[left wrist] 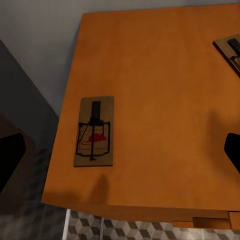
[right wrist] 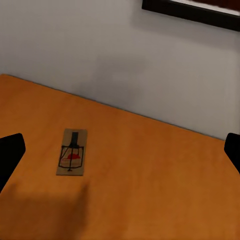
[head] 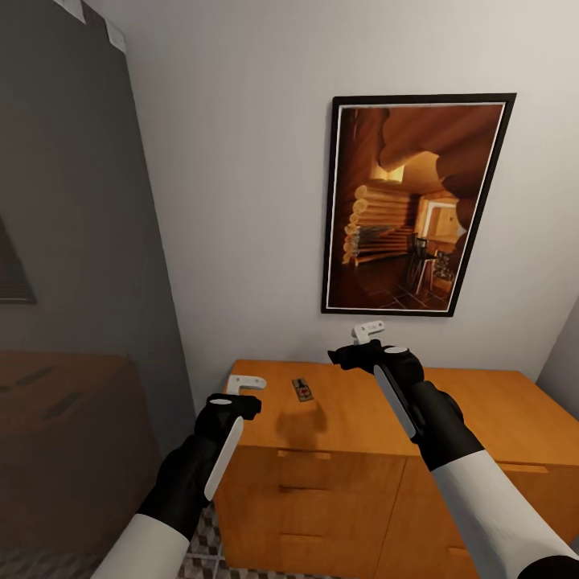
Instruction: Take the four mousetraps from the cabinet in the bathroom and place them on the bathroom floor. Make sure all four end up on the same floor surface, and ensure that at least two of them are either under or directly next to the same bathroom sink.
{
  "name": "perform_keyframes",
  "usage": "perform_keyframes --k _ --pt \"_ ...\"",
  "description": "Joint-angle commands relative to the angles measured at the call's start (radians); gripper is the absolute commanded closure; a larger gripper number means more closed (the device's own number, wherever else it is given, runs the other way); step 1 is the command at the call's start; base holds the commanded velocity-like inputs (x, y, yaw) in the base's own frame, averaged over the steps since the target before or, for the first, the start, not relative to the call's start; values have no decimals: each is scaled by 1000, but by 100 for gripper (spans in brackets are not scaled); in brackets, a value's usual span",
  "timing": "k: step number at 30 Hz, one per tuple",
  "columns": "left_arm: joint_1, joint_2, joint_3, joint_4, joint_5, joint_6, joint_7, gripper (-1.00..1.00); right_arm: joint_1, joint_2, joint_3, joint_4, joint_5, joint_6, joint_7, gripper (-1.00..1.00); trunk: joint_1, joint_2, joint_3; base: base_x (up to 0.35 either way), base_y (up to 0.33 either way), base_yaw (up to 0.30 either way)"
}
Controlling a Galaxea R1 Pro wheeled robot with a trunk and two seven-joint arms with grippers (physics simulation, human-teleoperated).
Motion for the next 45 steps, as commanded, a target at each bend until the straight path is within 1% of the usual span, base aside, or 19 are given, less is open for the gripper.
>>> perform_keyframes --k 1,14,27,45 --pt "0 0 -1 -1 8 3 8 -100 0 -1 2 -1 -6 4 -2 -100 0 -1 0 0 0 0" --pt "0 0 0 0 6 3 9 -100 0 -1 2 -1 -4 2 -4 -100 0 -1 0 4 5 0" --pt "0 0 1 1 5 3 9 -100 0 -1 2 0 -4 4 -3 -100 0 -1 0 102 127 0" --pt "0 0 1 1 5 3 9 -100 0 -1 5 1 -4 5 -3 -100 0 -1 0 7 8 0"
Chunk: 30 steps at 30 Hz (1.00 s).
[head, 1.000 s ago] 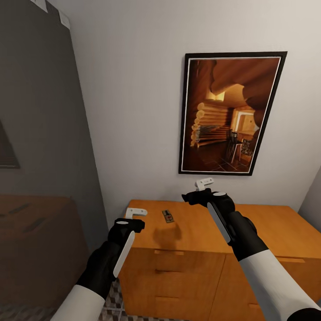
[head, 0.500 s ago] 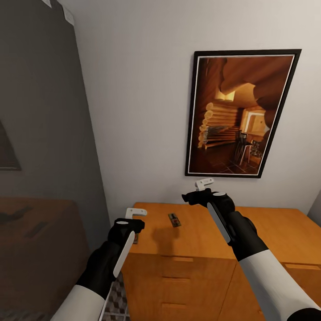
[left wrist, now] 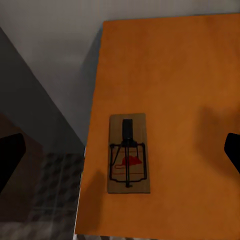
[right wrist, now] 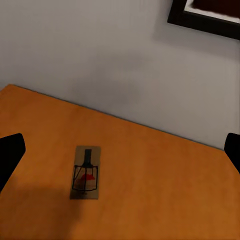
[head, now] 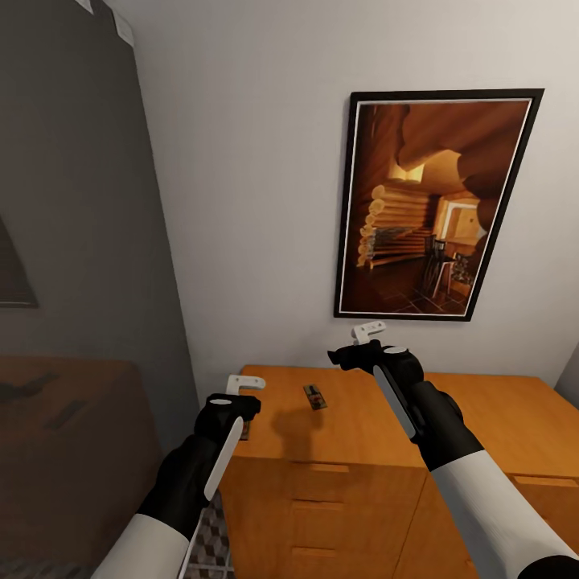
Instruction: Take the four mousetraps from the cabinet in the bathroom and place them on the bathroom floor. Make sure all four end up on the same floor surface, and ensure that at least two of them are either under or directly next to the same bathroom sink.
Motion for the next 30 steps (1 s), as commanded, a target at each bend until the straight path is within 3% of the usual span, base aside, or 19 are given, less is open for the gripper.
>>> perform_keyframes --k 1,18,30 --pt "0 0 -1 -1 8 3 8 -100 -1 -1 2 -1 -6 4 -2 -100 0 -1 0 0 0 0" --pt "0 0 -2 4 8 2 7 -100 -1 -1 4 6 -4 5 -7 -100 0 -1 0 0 0 0" --pt "0 0 -3 7 9 2 6 -100 -1 -1 40 10 -3 5 -11 -100 0 -1 0 39 0 0"
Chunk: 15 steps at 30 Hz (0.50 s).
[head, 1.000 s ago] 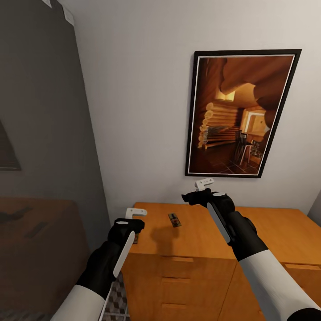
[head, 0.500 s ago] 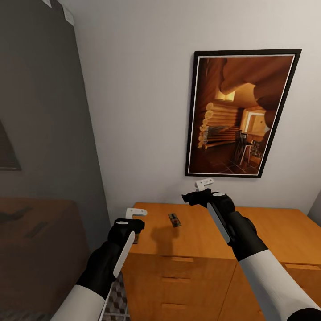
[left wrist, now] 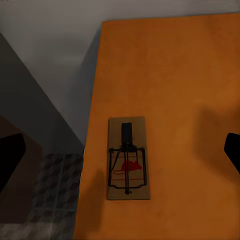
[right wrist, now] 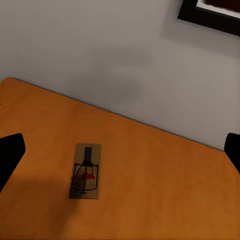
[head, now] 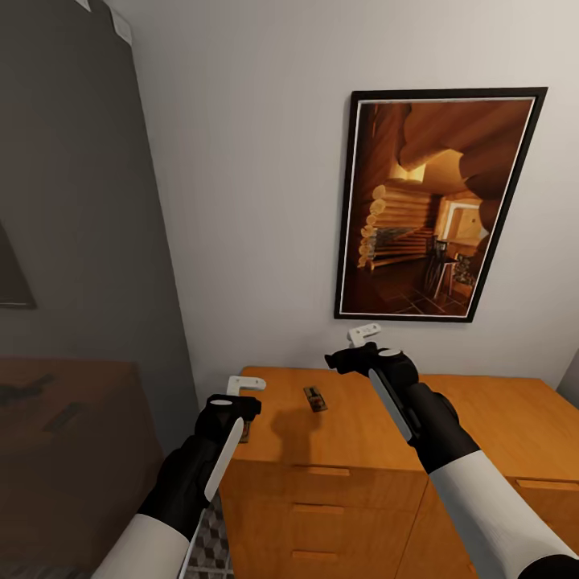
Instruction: Take the four mousetraps from the cabinet in the bathroom and place them on the bathroom floor. Make sure all four end up on the same floor surface, and ensure that at least two of them are either under or directly next to the same bathroom sink.
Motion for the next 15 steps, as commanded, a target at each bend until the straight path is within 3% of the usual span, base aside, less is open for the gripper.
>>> perform_keyframes --k 1,15 --pt "0 0 -1 -1 8 3 8 -100 -1 -1 3 -1 -5 4 -2 -100 0 -1 0 9 0 0" --pt "0 0 -1 0 8 3 8 -100 -1 -1 6 -1 -5 4 -1 -100 0 -1 0 2 0 0"
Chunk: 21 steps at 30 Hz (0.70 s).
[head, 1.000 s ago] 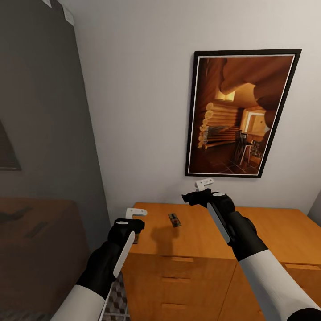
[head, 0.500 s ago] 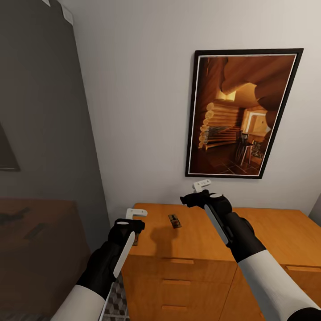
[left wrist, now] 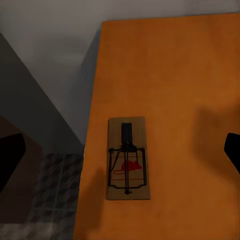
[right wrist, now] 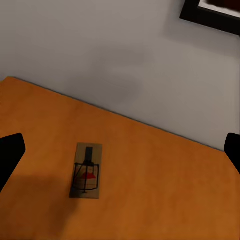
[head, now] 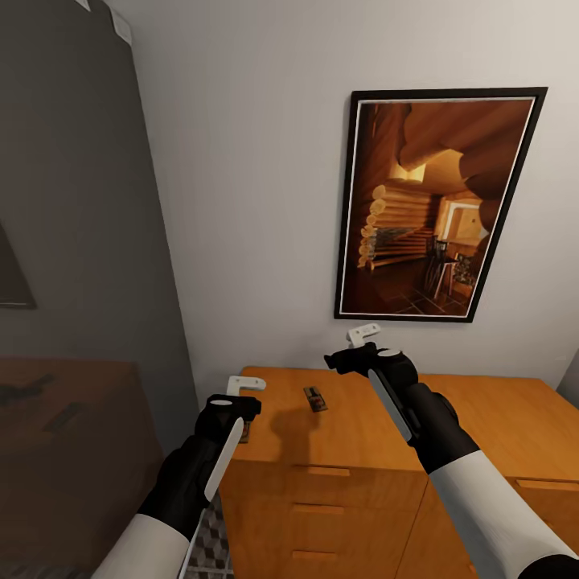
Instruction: Take the four mousetraps from the cabinet in the bathroom and place them on the bathroom floor. Make sure all four end up on the same floor surface, and ensure that at least two of them are either under or directly next to the same bathroom sink.
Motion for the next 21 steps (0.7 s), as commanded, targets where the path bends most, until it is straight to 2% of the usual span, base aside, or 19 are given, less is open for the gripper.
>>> perform_keyframes --k 1,21 --pt "0 0 -1 -1 8 3 8 -100 -1 -1 2 -1 -5 4 -2 -100 0 -1 -1 0 0 0" --pt "0 0 0 -1 15 2 8 -100 -1 -1 2 0 -5 2 4 -100 0 -1 -1 0 0 0"
